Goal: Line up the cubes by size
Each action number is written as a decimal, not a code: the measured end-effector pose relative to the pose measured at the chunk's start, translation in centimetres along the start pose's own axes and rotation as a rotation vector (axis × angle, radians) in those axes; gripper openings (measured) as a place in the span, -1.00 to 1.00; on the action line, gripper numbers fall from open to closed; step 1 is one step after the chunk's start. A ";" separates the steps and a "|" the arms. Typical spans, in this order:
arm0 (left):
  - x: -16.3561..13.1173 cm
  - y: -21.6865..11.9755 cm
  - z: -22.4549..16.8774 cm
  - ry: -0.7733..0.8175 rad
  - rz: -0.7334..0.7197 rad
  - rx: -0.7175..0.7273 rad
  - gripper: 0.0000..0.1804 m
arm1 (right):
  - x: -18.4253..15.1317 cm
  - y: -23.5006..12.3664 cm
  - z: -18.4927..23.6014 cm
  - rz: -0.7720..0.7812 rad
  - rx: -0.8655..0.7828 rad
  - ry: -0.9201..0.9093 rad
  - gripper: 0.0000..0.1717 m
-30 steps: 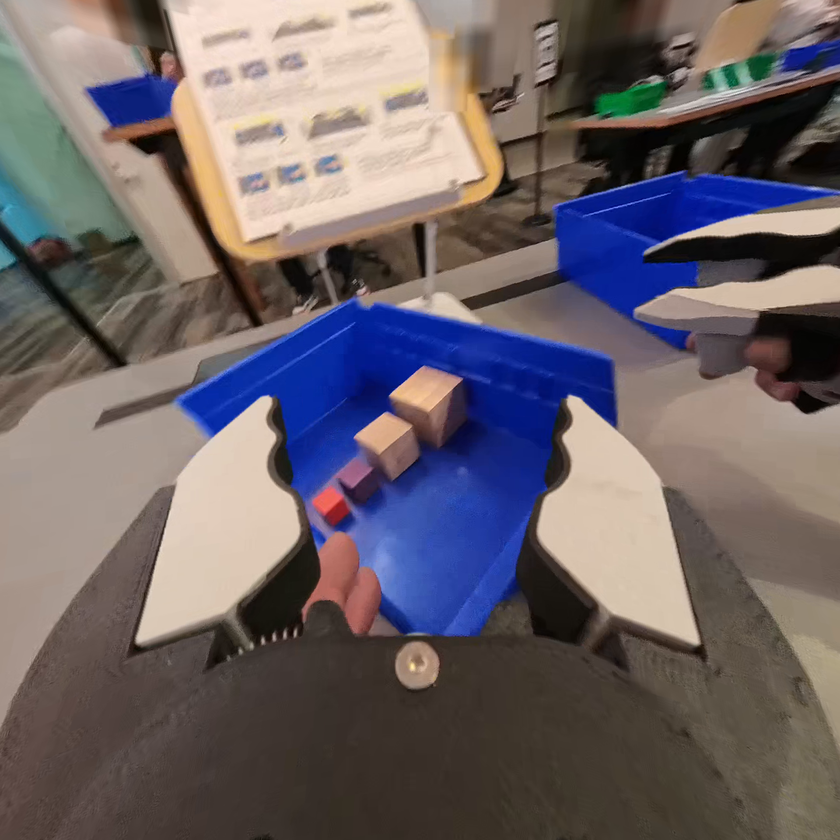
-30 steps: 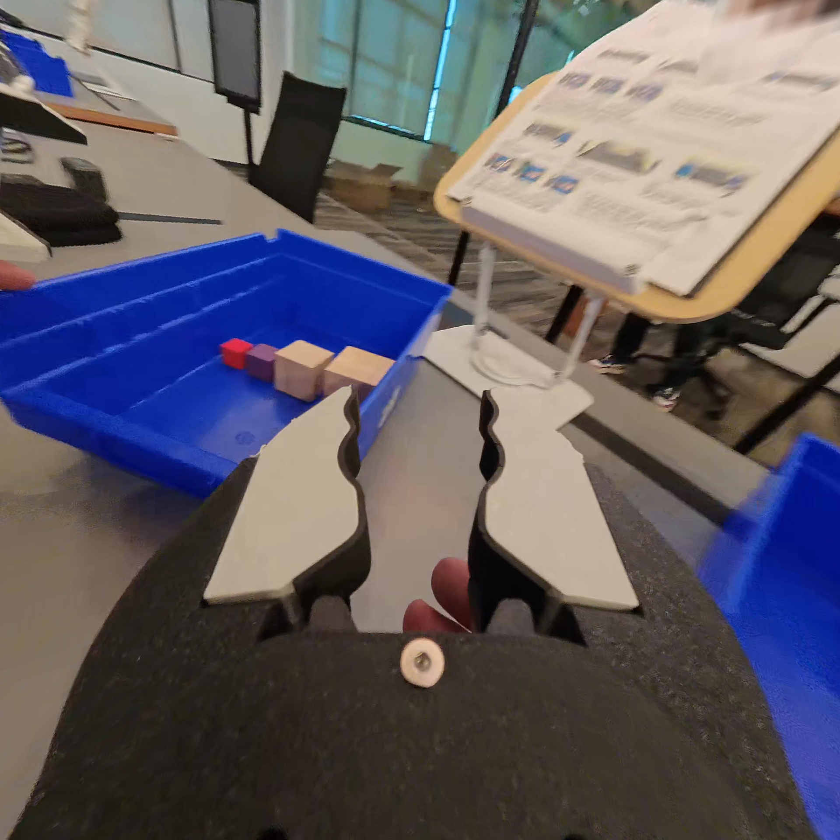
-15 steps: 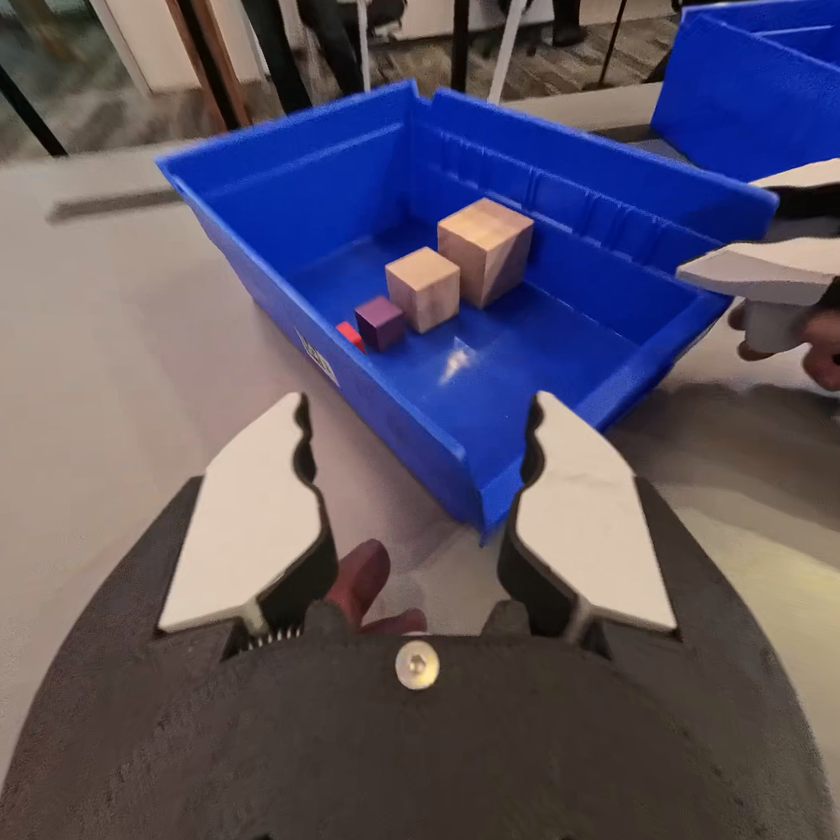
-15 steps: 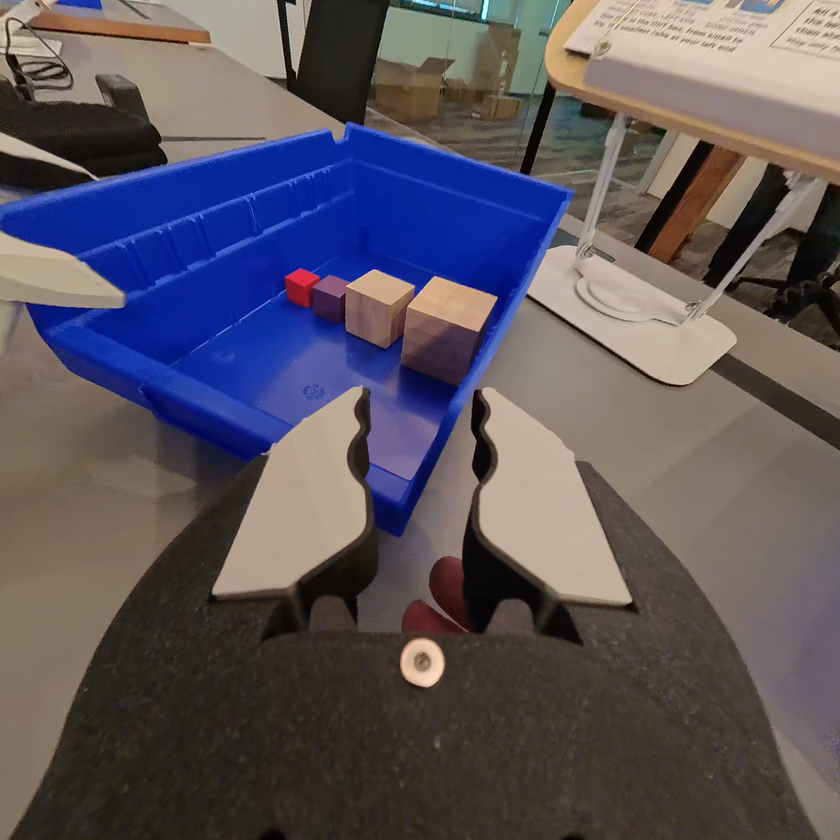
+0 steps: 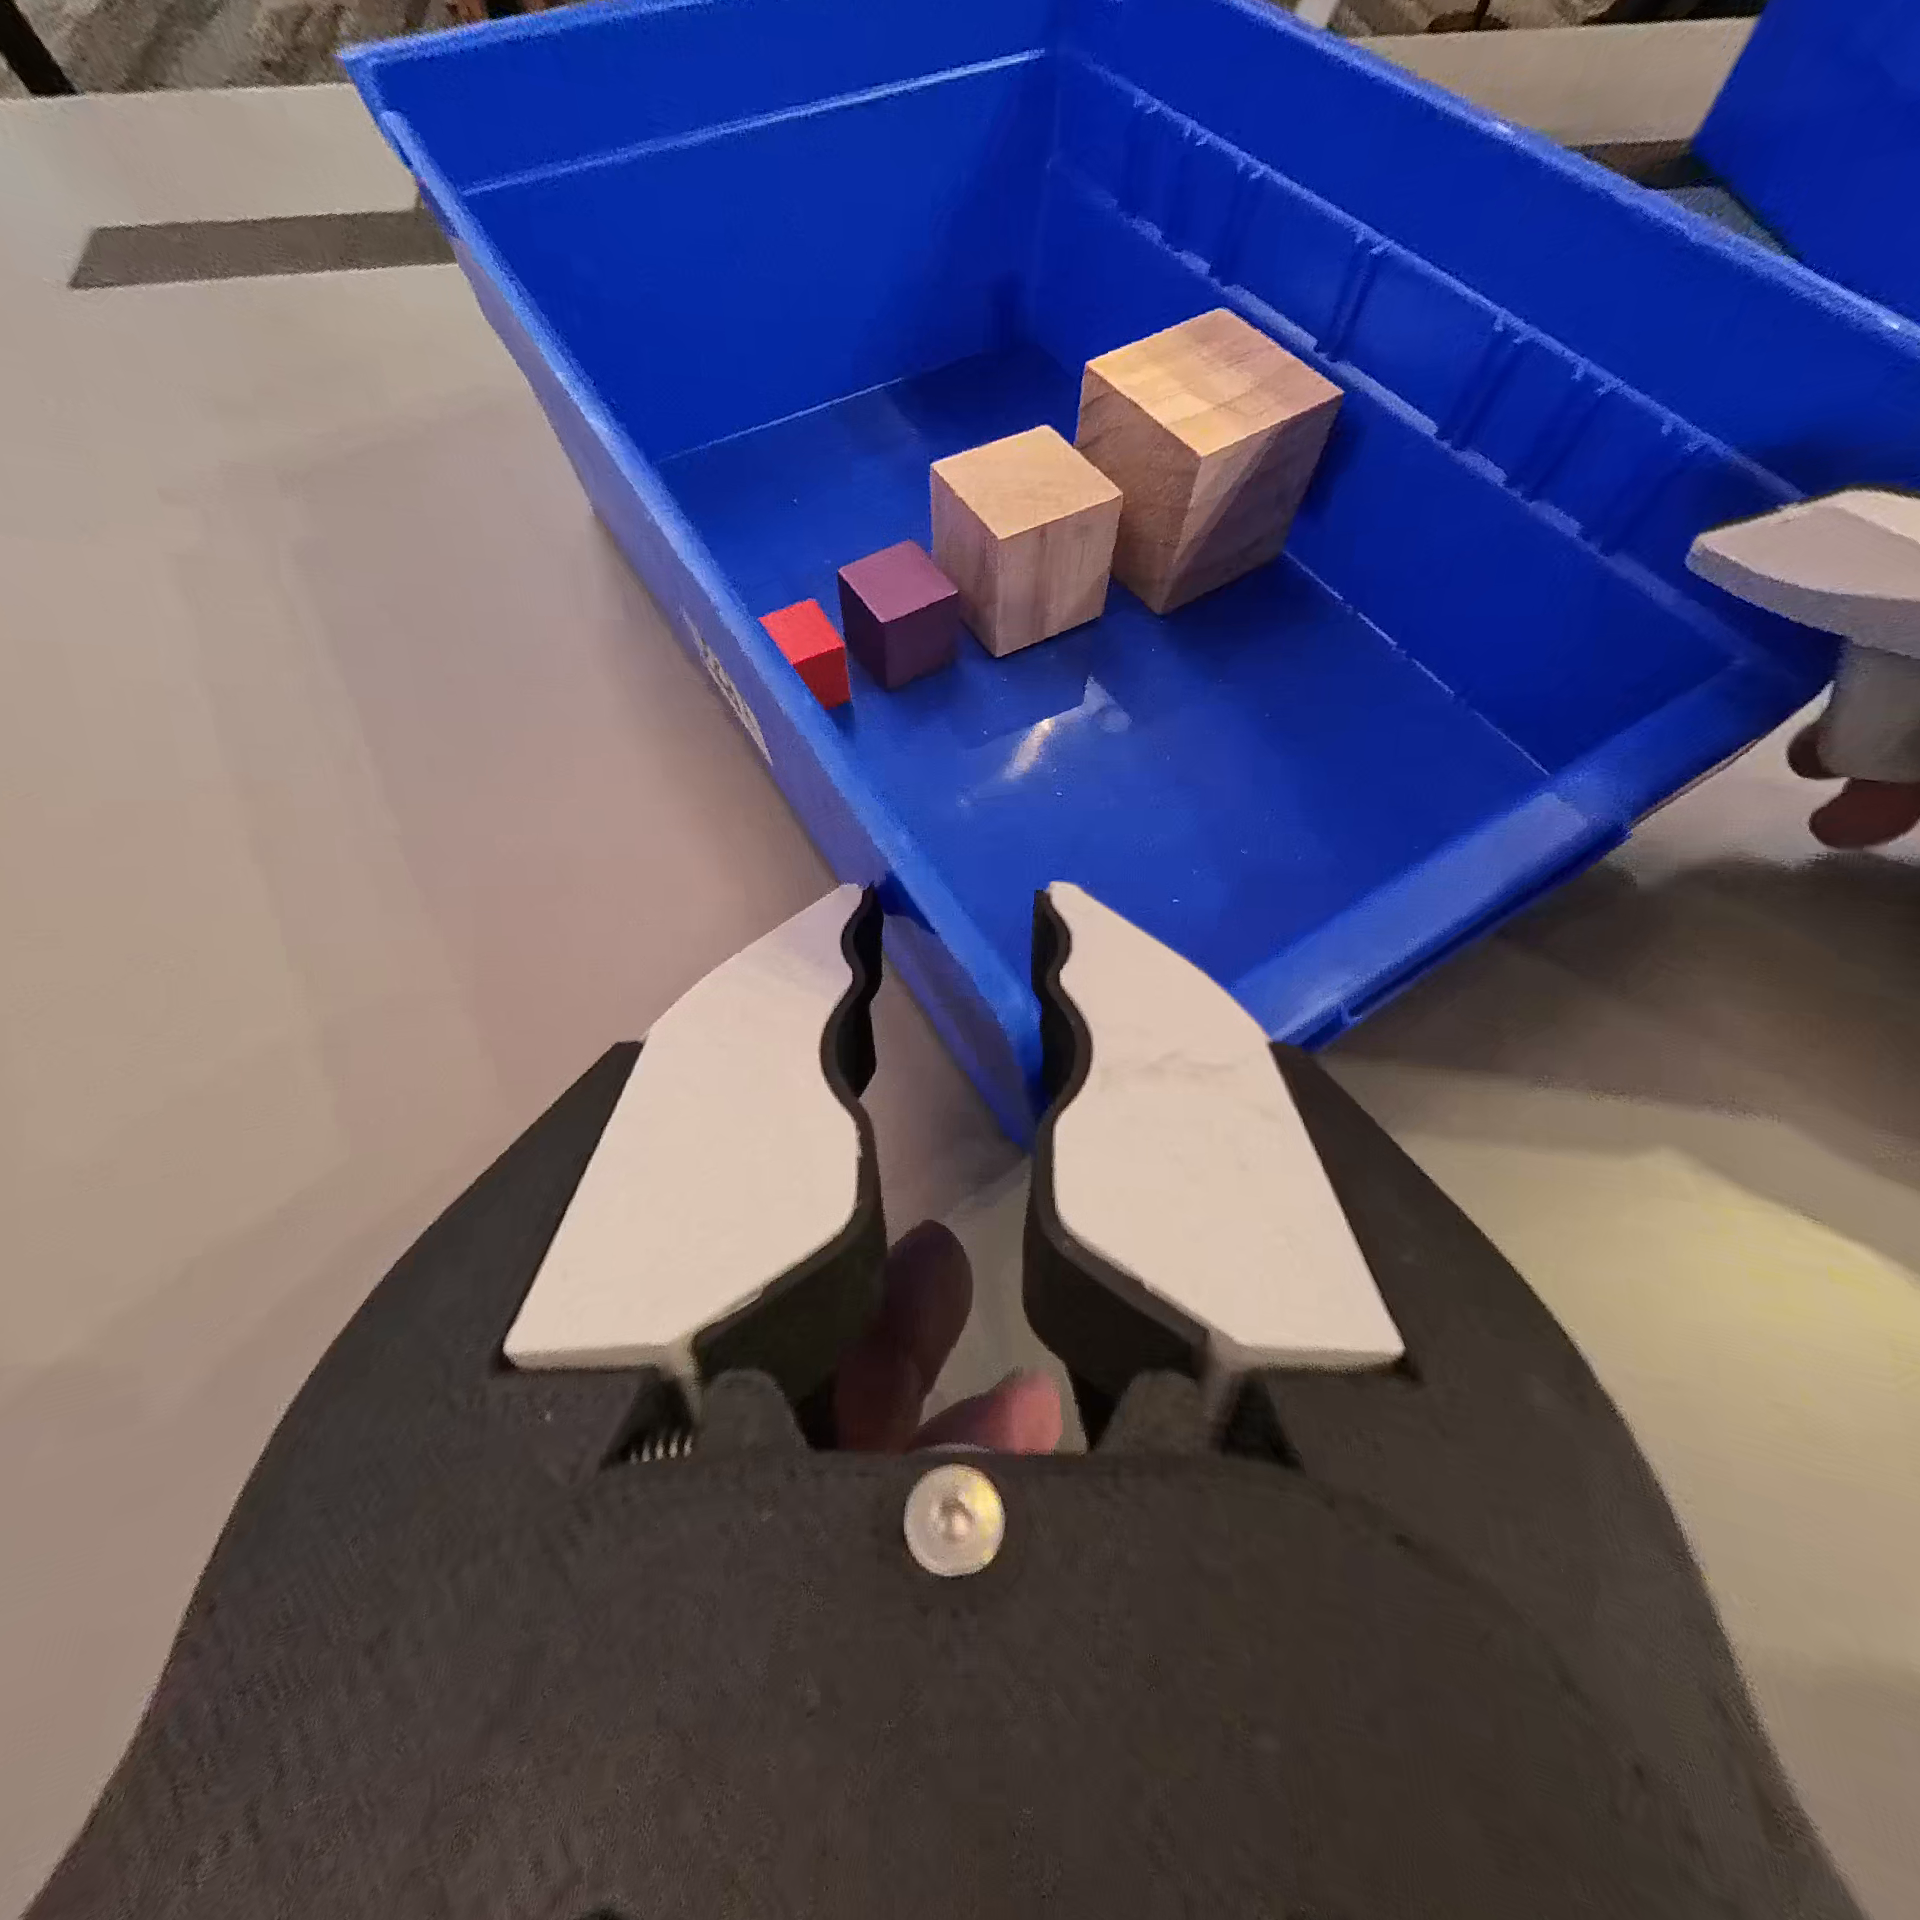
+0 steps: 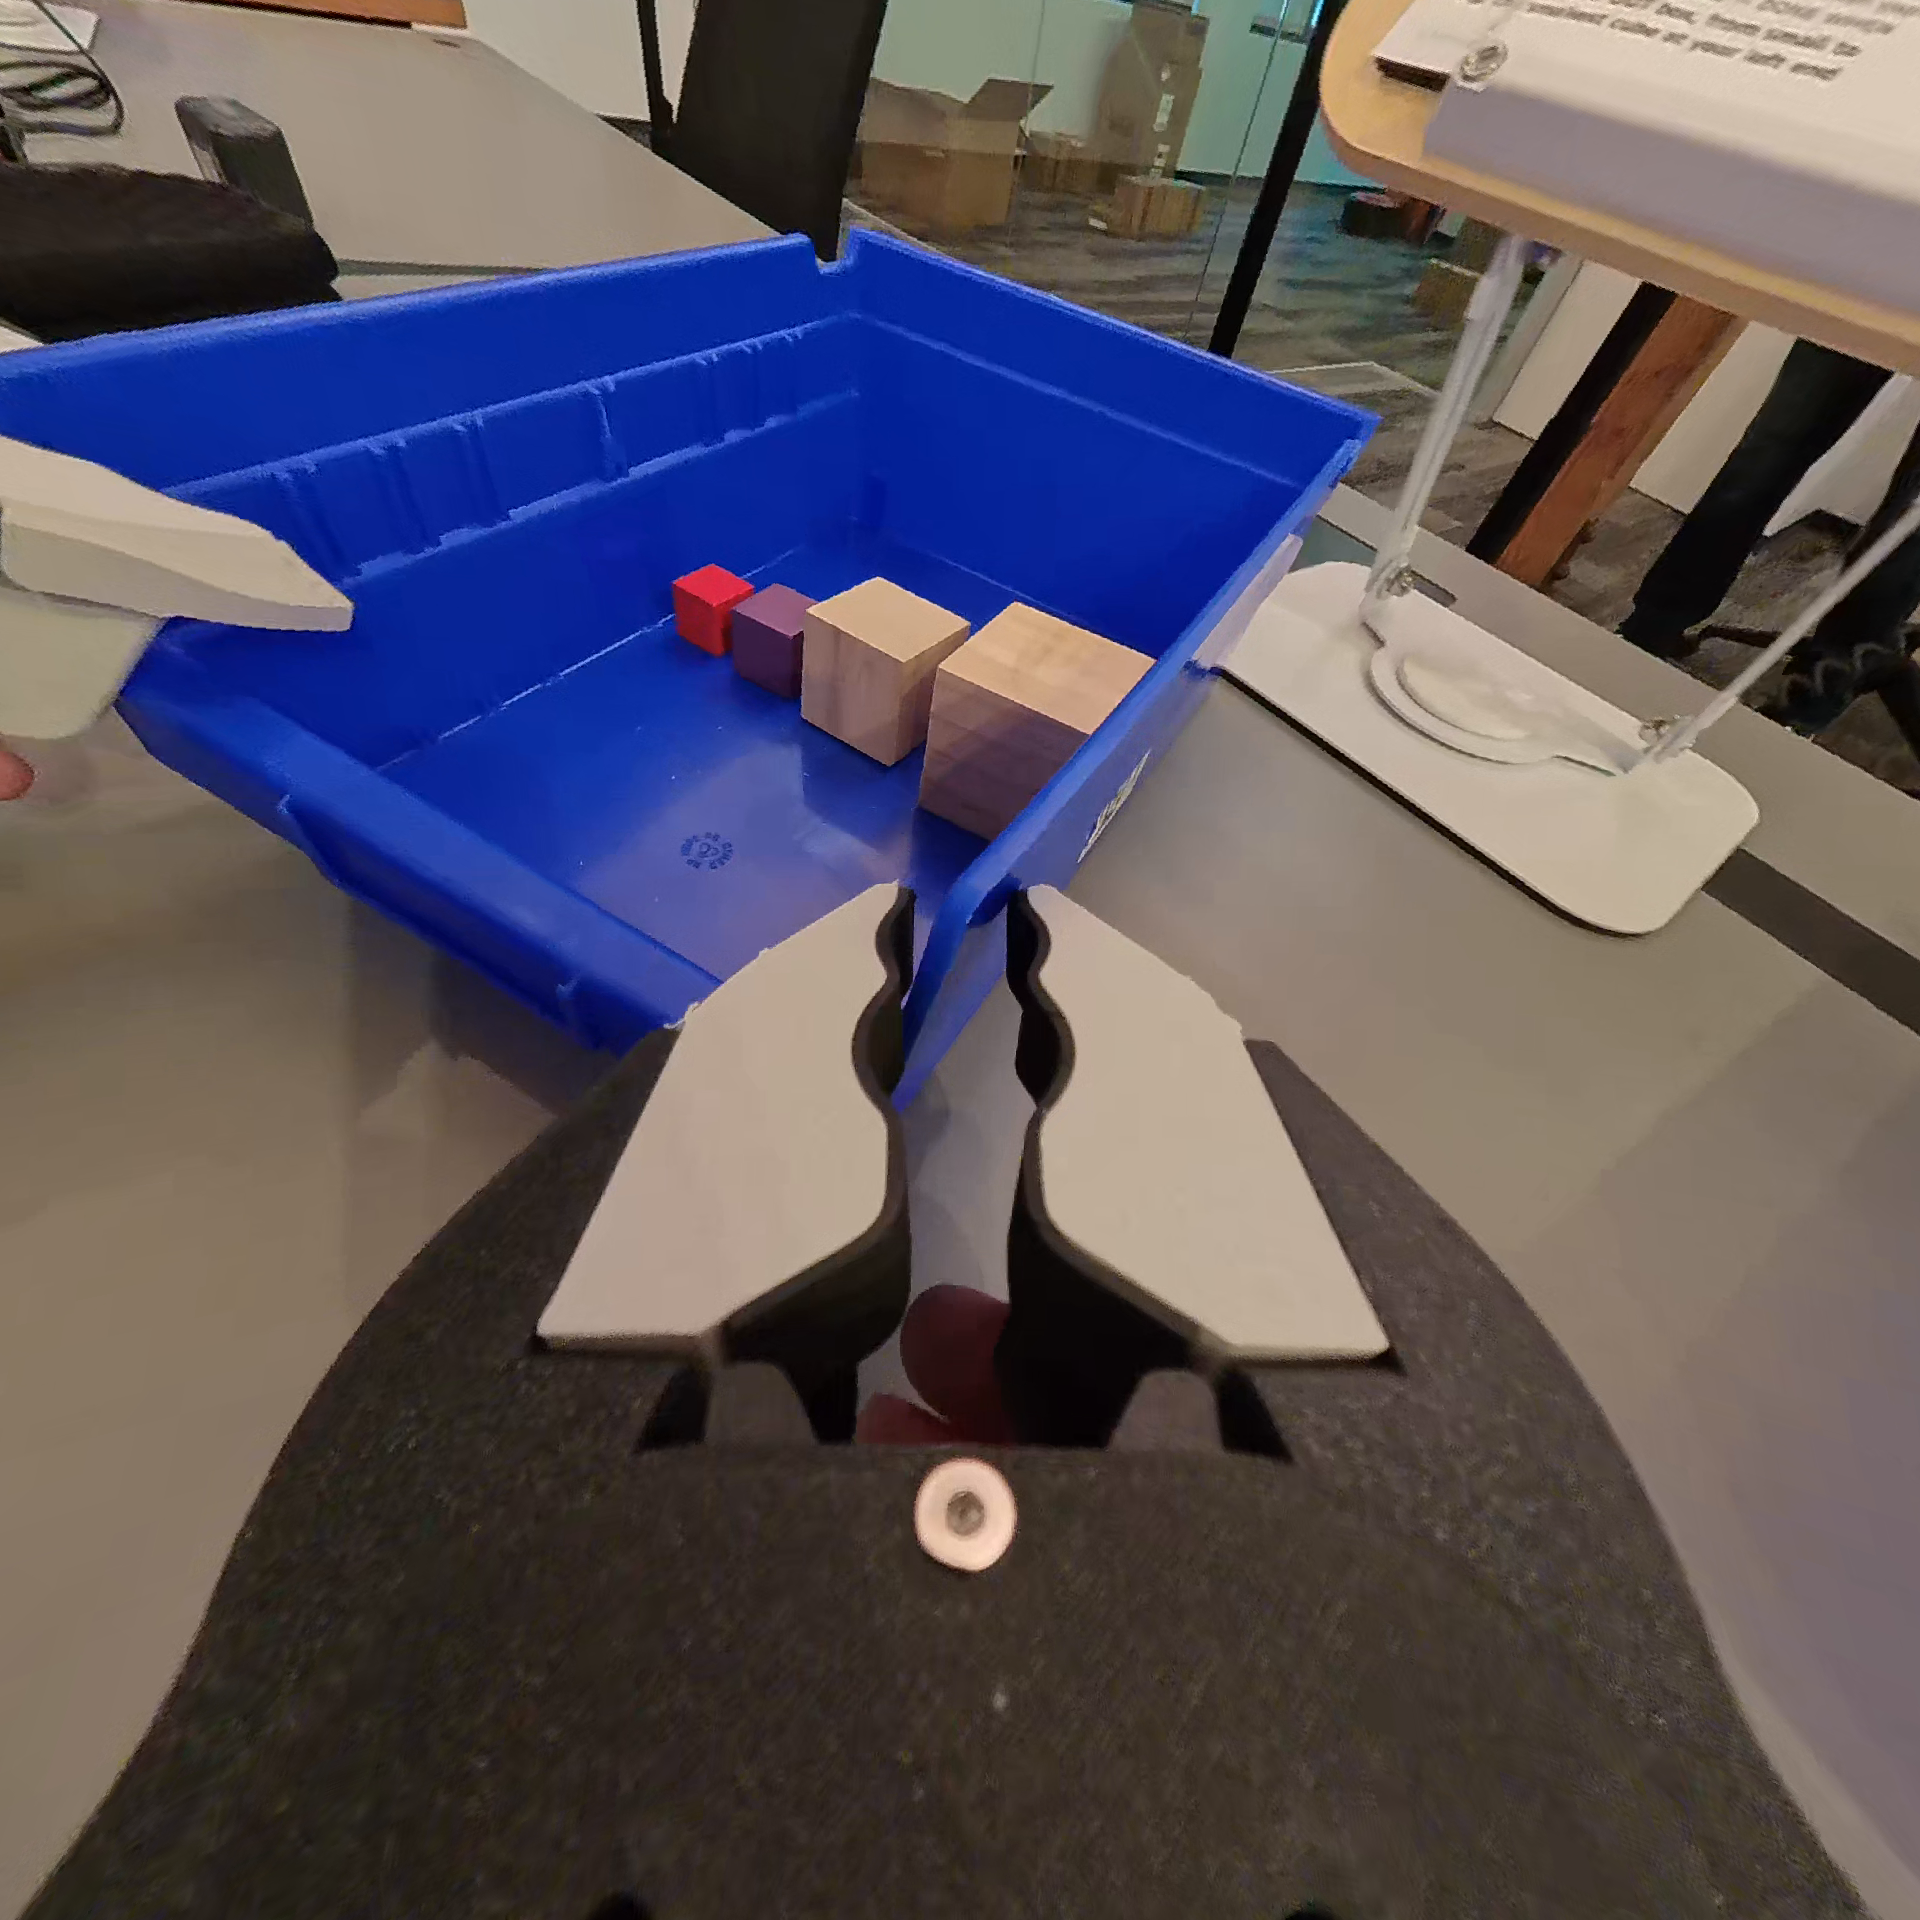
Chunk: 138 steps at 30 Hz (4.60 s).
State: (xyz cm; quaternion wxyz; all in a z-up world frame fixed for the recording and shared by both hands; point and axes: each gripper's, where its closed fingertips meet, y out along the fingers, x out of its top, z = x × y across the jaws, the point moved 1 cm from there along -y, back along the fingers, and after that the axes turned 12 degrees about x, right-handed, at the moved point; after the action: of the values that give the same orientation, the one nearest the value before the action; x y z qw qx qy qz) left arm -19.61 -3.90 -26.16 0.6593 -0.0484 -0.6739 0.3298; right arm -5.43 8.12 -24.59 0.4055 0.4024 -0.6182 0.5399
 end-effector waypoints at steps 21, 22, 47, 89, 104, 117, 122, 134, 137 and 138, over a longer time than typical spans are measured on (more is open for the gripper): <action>1.8 5.7 14.0 0.008 0.132 0.085 -0.93 | 4.3 11.1 4.6 -0.018 0.097 -0.004 -0.65; 2.0 6.1 14.8 0.008 0.136 0.089 -0.94 | 4.5 11.7 4.7 -0.017 0.105 -0.005 -0.64; 5.4 13.6 23.0 -0.025 0.160 0.114 -0.97 | 8.0 21.4 2.9 -0.044 0.103 0.101 -0.61; 7.1 16.6 24.8 -0.060 0.169 0.139 -0.96 | 8.8 24.1 1.1 -0.055 0.141 0.146 -0.59; 8.2 14.5 26.5 -0.095 0.043 0.258 -0.11 | 9.6 22.5 0.9 -0.167 0.185 0.183 -0.39; 11.4 7.2 11.3 0.210 -0.234 0.081 -0.30 | 7.0 13.4 -1.5 -0.211 0.038 0.085 -0.38; 10.9 6.2 -0.2 0.281 -0.304 -0.129 -0.22 | 5.2 8.7 -3.3 -0.210 -0.035 0.071 -0.41; 12.1 12.1 -11.8 0.243 -0.318 -0.247 -0.18 | 2.6 2.9 -8.7 -0.192 -0.197 0.050 -0.49; 12.3 13.4 -11.7 0.148 -0.300 -0.254 -0.19 | 2.3 2.6 -9.4 -0.168 -0.229 0.024 -0.49; 12.2 13.7 -11.5 0.134 -0.296 -0.252 -0.19 | 2.2 2.5 -9.6 -0.170 -0.233 0.033 -0.49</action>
State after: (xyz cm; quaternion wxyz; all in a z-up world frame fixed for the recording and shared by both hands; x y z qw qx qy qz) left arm -15.61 17.22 -23.72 0.7328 -0.0525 -0.6641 0.1384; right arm -7.91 17.75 -22.51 0.5038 0.3948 -0.6336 0.4346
